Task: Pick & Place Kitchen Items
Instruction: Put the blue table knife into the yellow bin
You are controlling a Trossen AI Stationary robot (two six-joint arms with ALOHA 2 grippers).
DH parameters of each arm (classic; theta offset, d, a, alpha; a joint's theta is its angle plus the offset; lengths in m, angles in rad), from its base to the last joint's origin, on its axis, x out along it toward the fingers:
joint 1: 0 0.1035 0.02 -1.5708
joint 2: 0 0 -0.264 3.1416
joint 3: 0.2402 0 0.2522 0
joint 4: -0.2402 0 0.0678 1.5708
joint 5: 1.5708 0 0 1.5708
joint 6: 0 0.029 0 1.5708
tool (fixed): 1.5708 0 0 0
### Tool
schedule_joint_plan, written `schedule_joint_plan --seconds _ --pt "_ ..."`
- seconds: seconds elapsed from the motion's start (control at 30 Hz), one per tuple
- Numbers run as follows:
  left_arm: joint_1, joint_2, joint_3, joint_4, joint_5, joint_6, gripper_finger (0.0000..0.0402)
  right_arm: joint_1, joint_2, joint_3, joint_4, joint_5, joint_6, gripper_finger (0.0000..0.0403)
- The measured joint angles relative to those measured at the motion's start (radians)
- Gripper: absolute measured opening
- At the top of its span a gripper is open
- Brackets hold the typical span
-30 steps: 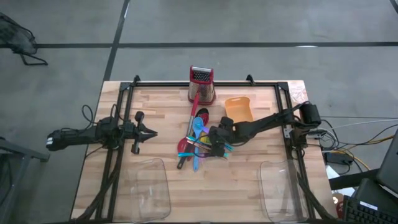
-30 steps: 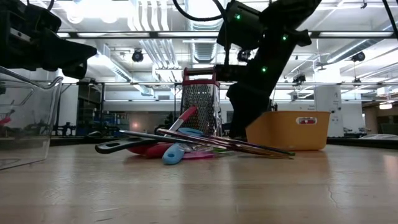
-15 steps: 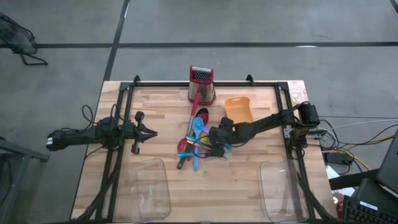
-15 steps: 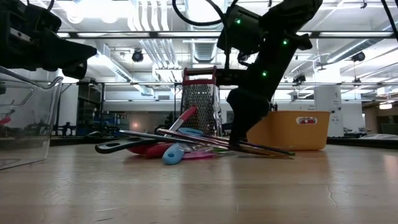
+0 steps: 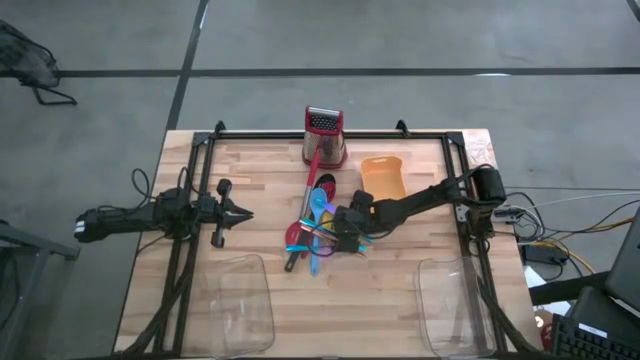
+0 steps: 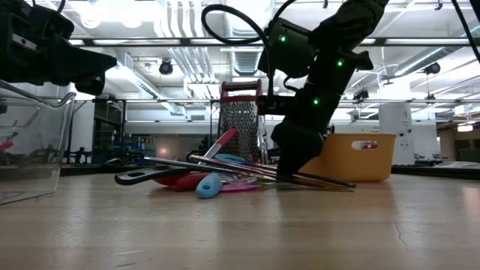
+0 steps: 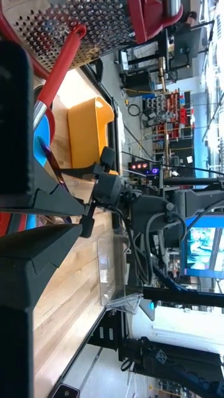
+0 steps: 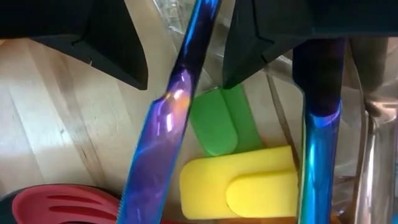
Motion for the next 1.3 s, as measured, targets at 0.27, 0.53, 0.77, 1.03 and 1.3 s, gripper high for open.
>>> schedule_joint_plan --seconds 0.27,0.53,0.77,1.03,1.3 --pt "0.000 0.000 0.000 0.001 0.000 0.000 0.0039 0.000 0.001 0.005 0.002 -0.001 -0.019 0.0164" --pt "0.000 0.000 0.000 0.001 0.000 0.000 0.0039 -0.003 -0.002 0.004 0.000 0.000 -0.032 0.0104" --pt "0.000 0.000 0.000 0.002 0.000 0.000 0.0039 -0.006 -0.003 0.004 -0.004 0.005 -0.050 0.0048" --pt "0.000 0.000 0.000 0.002 0.000 0.000 0.0039 -0.005 -0.006 0.017 -0.013 0.000 -0.062 0.0063" --pt "0.000 0.000 0.000 0.002 0.000 0.000 0.0039 -0.004 -0.007 0.064 -0.048 0.001 -0.084 0.0049"
